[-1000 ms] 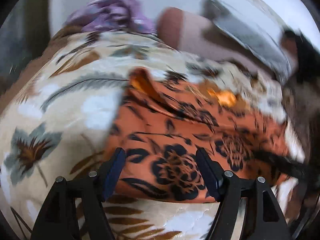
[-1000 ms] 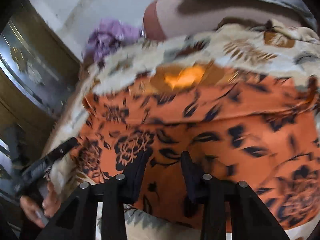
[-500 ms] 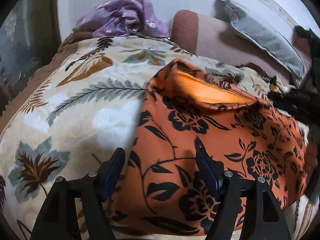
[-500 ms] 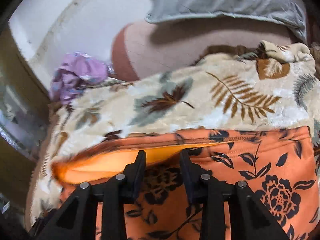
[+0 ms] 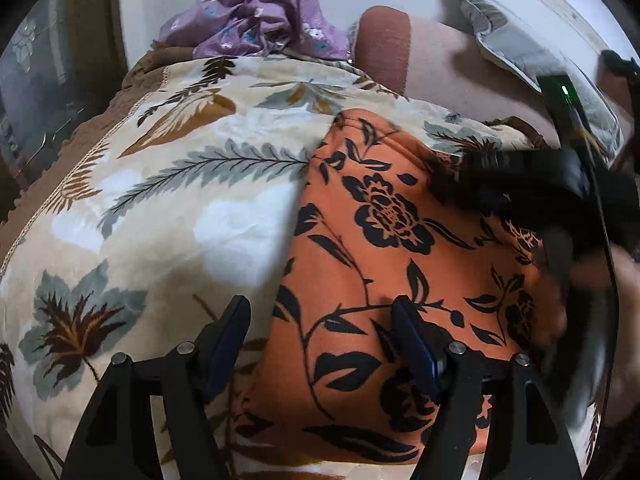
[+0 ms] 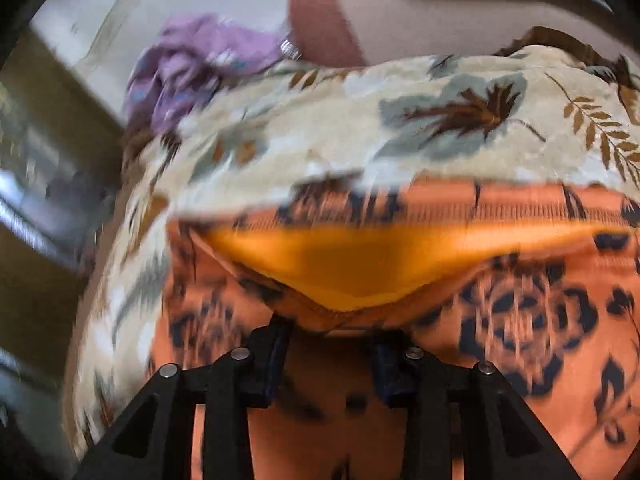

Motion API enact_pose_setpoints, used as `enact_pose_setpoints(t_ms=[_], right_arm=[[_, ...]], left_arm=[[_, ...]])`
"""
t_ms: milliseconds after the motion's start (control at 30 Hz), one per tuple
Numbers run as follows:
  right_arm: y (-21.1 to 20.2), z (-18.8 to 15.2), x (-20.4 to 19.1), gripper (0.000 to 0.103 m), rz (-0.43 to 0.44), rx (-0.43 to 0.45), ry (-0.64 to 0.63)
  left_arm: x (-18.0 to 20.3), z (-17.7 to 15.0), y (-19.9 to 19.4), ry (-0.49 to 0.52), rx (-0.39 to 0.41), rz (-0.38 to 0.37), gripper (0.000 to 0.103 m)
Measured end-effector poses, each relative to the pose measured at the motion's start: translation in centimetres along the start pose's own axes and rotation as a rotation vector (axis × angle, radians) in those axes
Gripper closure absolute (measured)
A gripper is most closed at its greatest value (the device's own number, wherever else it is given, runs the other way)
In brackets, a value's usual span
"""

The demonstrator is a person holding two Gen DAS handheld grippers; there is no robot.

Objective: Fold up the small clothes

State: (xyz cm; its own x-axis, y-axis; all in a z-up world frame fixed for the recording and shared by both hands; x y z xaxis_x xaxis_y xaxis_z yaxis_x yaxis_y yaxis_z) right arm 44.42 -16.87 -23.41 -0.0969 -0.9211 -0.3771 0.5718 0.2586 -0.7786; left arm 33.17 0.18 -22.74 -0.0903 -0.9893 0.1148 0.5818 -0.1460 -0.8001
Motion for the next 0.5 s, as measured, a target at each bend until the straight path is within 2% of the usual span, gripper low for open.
enact_pose_setpoints(t_ms=[100,200,300,400,500], right_arm=[[-2.1,2.2,2.7,0.063,-0.031,0.091,0.065],[-4.9,3.0,5.9,0.063,-0.057,0.125,0.085],[-9.3,2.1,11.4,0.063,-0.139,0.145,0.095],[-12.9,0.5,17.1,0.055,-0.220,0.145,0.128],[-14.2,-1.0,22.8,0.053,-0.271,0.119,0.226]], left_arm=[[0.6,0.0,0.1,0.028,0.003,-0.002,0.029],[1.0,0.2,-0.3,0.048,0.031,0.008,0.029],[1.7,0.4,-0.9,0.061,0.054,-0.008,0.029],[2.4,-0.1,-1.0,0.082,0.046,-0.014,0.029],[2.8,-0.6,-0.8,0.088,0.031,-0.007,0.026]])
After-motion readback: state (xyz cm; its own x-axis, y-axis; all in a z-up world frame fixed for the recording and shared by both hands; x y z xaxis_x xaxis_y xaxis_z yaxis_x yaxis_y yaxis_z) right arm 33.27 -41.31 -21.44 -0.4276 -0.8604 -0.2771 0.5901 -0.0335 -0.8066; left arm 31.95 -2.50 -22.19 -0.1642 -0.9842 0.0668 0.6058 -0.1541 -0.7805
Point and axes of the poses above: each gripper's, at about its wrist camera, not at the fingertips, and y roughly the way its jaws point, x to its right, z to its top, the point moved 9 cm from there along y, roughly the way its jaws point, and after that the axes turned 3 degrees about -y, right-handed, at the moved point
